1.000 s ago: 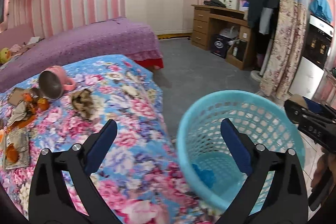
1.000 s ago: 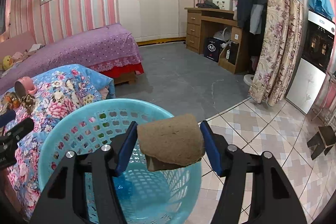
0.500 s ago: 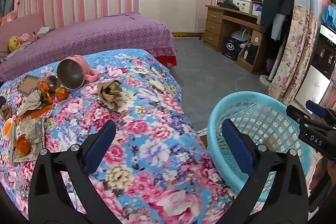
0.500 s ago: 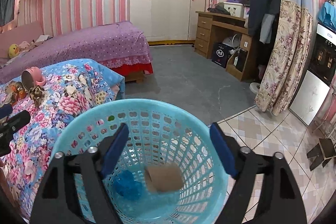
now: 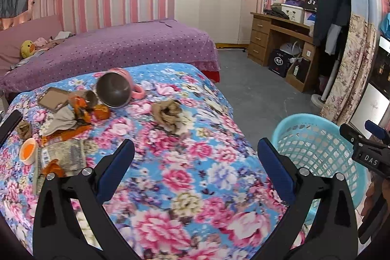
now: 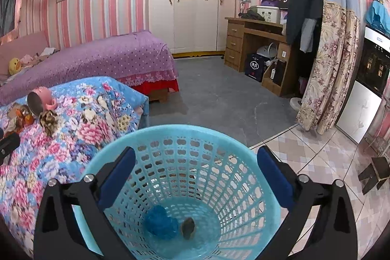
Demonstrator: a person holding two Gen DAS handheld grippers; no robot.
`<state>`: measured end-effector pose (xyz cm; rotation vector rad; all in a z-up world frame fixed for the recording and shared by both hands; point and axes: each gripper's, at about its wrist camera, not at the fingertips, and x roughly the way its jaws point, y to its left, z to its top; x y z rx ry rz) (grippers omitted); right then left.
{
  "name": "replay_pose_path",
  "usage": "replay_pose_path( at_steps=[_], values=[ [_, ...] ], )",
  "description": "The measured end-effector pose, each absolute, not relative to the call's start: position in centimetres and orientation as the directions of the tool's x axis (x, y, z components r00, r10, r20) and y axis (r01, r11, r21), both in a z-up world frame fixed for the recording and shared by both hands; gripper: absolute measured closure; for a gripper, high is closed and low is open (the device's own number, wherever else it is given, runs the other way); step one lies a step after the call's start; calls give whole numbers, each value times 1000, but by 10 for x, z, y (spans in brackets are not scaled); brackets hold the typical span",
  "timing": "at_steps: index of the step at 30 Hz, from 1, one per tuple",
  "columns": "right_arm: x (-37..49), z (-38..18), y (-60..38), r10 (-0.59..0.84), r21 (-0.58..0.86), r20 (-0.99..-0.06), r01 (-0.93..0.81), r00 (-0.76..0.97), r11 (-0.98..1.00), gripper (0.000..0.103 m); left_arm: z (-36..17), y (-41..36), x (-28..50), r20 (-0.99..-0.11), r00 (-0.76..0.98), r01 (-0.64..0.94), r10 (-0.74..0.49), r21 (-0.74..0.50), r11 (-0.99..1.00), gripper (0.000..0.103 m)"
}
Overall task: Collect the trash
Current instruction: 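Move both grippers back over the bed toward the orange peel and tissue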
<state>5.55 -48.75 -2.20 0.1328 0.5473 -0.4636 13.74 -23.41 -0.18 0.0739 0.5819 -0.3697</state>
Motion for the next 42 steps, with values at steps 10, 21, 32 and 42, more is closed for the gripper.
replay_pose_path(
  at_steps=[10,21,32,42],
  values=[
    [76,-13,-455,-353,36,-516,432,780,901,5,17,-187,136,-517,814,311,-265,2,951,5],
    [107,-10,-400,-296,-7,-502,338,812,941,5,12,-117,146,-506,844,213,-177,14,977,5],
    [128,-17,-367,-270,-19,-501,301,822,953,5,-24,-60,168,-562,821,112,-98,-9,994,5],
    [146,-25,-343,-253,-47,-523,269,814,962,5,-46,-34,185,-648,755,94,-99,-42,995,6]
  ],
)
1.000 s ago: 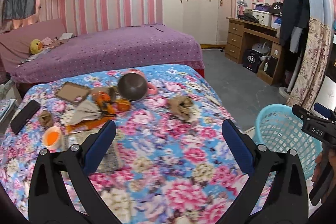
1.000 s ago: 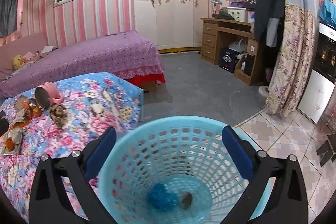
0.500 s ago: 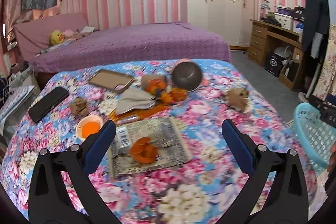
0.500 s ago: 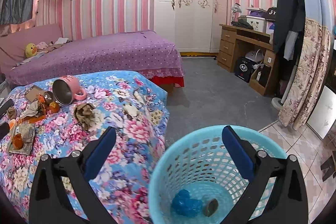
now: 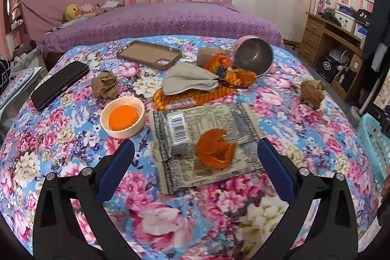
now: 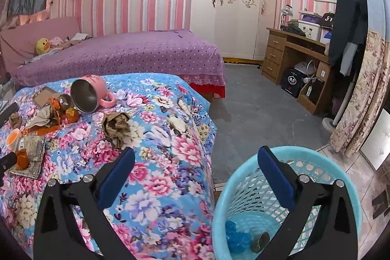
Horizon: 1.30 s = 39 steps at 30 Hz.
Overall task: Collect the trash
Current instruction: 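Move both grippers back over the bed toward the orange peel and tissue, then grasp the orange peel with the left gripper while the right gripper grasps the crumpled tissue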
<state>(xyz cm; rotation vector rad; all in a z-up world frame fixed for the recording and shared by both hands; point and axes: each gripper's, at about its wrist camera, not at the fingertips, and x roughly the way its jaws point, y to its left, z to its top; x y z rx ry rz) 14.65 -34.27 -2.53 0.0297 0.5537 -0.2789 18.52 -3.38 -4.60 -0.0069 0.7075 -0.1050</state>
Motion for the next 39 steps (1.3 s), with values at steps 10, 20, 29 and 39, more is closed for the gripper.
replay_pose_path(
  at_steps=[10,20,29,39],
  values=[
    [162,-34,-328,-228,-38,-555,249,800,968,5,-61,-43,200,-714,685,154,-146,-54,987,35],
    [166,-38,-312,-201,-48,-563,212,802,976,5,-56,-51,196,-702,680,233,-211,-65,970,86],
    [169,-41,-298,-192,-83,-568,177,801,981,5,-49,-32,198,-683,701,191,-207,-101,977,63],
    [170,-42,-296,-186,-80,-571,171,800,982,5,-44,-53,207,-668,700,214,-251,-139,967,51]
  ],
)
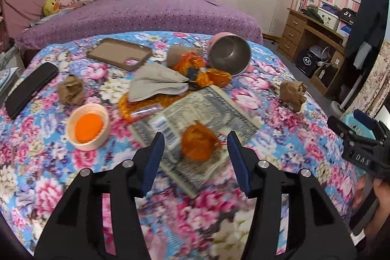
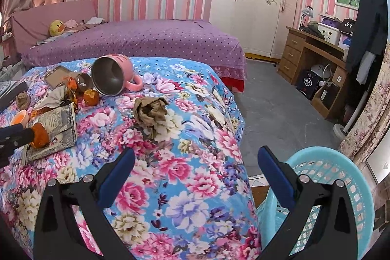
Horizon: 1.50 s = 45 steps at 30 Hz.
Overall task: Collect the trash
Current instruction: 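Grasp the orange peel with the left gripper while the right gripper grasps the crumpled tissue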
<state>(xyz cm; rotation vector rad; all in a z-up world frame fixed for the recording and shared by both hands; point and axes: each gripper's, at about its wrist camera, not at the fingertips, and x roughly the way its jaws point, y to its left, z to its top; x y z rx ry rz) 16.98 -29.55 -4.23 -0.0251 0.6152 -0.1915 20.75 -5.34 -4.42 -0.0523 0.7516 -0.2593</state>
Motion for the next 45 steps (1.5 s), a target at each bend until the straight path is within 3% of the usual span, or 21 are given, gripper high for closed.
replay_pose_path(
  at_steps=[4,8,12,24,32,33,38,40,45],
  values=[
    [170,-43,-299,-182,-71,-574,173,798,982,5,-57,-64,218,-715,653,208,-250,-148,967,54],
    [170,-42,-302,-181,-68,-575,174,798,982,5,-59,-61,221,-713,646,212,-273,-177,961,74],
    [171,-42,-300,-186,-84,-575,168,797,982,5,-55,-58,218,-704,649,213,-288,-195,957,80],
    [207,-41,-275,-101,-41,-594,95,798,995,5,-30,-26,215,-642,754,130,-140,-63,990,80],
    [248,-46,-259,-107,-108,-637,49,763,993,6,-31,1,223,-647,755,61,-107,-93,994,80],
    [250,-47,-258,-109,-113,-642,47,759,993,7,-31,3,223,-648,755,55,-102,-92,994,80],
    [261,-57,-258,-62,-66,-676,23,734,998,52,-33,11,226,-650,755,33,-87,-95,995,80],
    [260,-57,-254,-54,-76,-670,3,740,997,60,-33,12,227,-651,754,31,-86,-95,995,80],
    [248,-49,-245,-55,-109,-633,-18,772,994,61,-31,13,224,-645,760,31,-84,-93,995,80]
  ],
)
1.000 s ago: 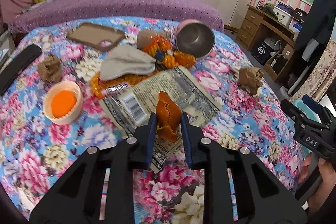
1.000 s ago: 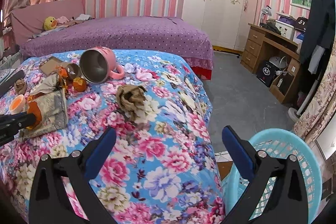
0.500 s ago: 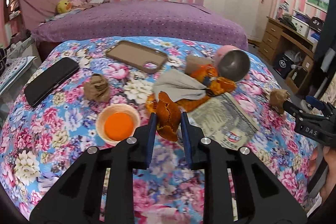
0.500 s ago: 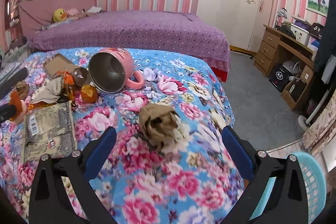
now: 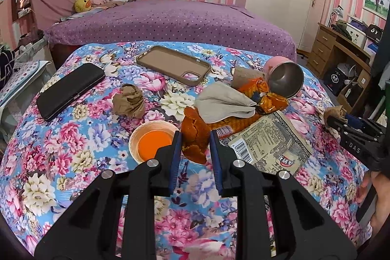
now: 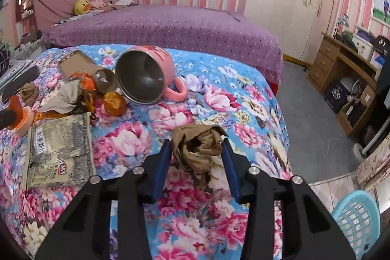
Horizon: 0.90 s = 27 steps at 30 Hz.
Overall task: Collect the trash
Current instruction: 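Grasp the orange peel with the left gripper while the right gripper grasps the crumpled tissue, then lift the orange peel with the left gripper while the right gripper holds the tissue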
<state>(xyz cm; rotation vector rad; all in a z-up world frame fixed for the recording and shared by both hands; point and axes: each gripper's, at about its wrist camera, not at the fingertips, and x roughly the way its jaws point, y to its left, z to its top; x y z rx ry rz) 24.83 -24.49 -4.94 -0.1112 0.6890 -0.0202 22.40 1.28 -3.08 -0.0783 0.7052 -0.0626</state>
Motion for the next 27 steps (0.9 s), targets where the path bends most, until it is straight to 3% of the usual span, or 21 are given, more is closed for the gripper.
replay_pose_path(
  at_steps=[9,24,26,27],
  values=[
    [215,-31,-244,-41,-118,-581,-34,813,992,61,-22,12,212,-624,777,26,-85,-103,994,81],
    [151,-36,-252,-31,-121,-595,-52,803,991,61,-22,18,182,-637,763,57,-112,-106,993,83],
    [145,-36,-255,-31,-119,-594,-49,804,992,61,-24,25,180,-646,755,61,-117,-109,992,78],
    [142,-36,-256,-32,-119,-592,-48,806,992,61,-25,28,178,-648,753,61,-116,-107,992,68]
  ],
)
